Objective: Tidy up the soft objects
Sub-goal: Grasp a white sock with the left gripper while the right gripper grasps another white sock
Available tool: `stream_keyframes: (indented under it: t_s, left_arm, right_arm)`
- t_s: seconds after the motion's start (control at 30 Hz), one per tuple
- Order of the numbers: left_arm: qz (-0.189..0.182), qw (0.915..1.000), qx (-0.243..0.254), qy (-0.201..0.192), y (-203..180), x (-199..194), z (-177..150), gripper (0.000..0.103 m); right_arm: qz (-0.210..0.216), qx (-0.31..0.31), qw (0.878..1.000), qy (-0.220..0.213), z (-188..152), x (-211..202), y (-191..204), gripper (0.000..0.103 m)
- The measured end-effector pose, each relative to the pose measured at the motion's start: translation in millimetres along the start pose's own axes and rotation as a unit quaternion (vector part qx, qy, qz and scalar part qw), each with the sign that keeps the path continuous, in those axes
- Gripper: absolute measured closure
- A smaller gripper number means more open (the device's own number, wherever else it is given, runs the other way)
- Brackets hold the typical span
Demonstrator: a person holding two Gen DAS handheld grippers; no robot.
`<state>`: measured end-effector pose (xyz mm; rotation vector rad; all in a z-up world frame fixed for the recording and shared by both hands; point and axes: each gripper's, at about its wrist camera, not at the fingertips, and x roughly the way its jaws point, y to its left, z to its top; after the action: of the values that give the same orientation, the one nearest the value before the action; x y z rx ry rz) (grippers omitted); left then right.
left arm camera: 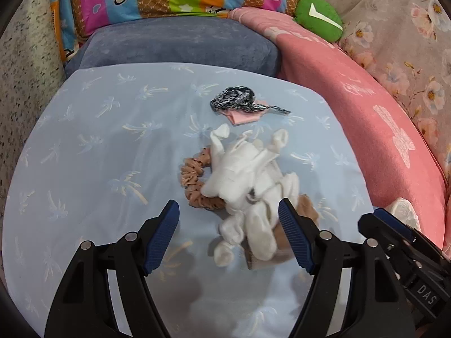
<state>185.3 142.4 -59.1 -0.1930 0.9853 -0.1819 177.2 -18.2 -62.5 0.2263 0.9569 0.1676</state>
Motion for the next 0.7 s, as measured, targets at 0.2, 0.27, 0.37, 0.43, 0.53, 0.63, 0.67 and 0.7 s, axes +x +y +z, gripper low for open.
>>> stream_keyframes:
  t_s: [0.2, 0.27, 0.37, 0.43, 0.53, 0.63, 0.67, 0.7]
  left_arm:
    - [-0.016, 0.9998, 0.000, 0.010, 9, 17, 9, 0.034]
    - [-0.016, 0.9998, 0.002, 0.011, 11, 22, 11, 0.035]
    - [-0.028, 0.9994, -0.006, 0.022, 17, 31, 14, 0.039]
    - [-0.039, 0.9988, -0.011, 0.028, 21, 35, 14, 0.045]
    - [-0.043, 0.9983, -0.011, 0.037, 24, 40, 14, 0.059]
    - [-0.049, 0.9977, -0.019, 0.044, 30, 42, 13, 0.072]
    - [-0.050, 0.9976, -0.020, 0.044, 32, 42, 13, 0.075]
    - [-0.052, 0.9975, -0.022, 0.044, 34, 42, 13, 0.076]
  right_arm:
    - [0.002, -0.003, 1.000, 0.017, 13, 41, 12, 0.056]
    - [-0.001, -0.001, 1.000, 0.020, 17, 51, 13, 0.057]
    - [-0.005, 0.001, 1.000, 0.028, 22, 66, 13, 0.057]
    - [-0.006, 0.000, 0.999, 0.035, 23, 74, 12, 0.057]
    - [-0.007, -0.003, 0.999, 0.043, 22, 84, 13, 0.057]
    - [-0.006, -0.008, 0.999, 0.053, 19, 93, 16, 0.060]
    - [-0.005, -0.010, 0.998, 0.056, 18, 97, 17, 0.062]
    - [-0.004, -0.011, 0.998, 0.059, 18, 99, 18, 0.065]
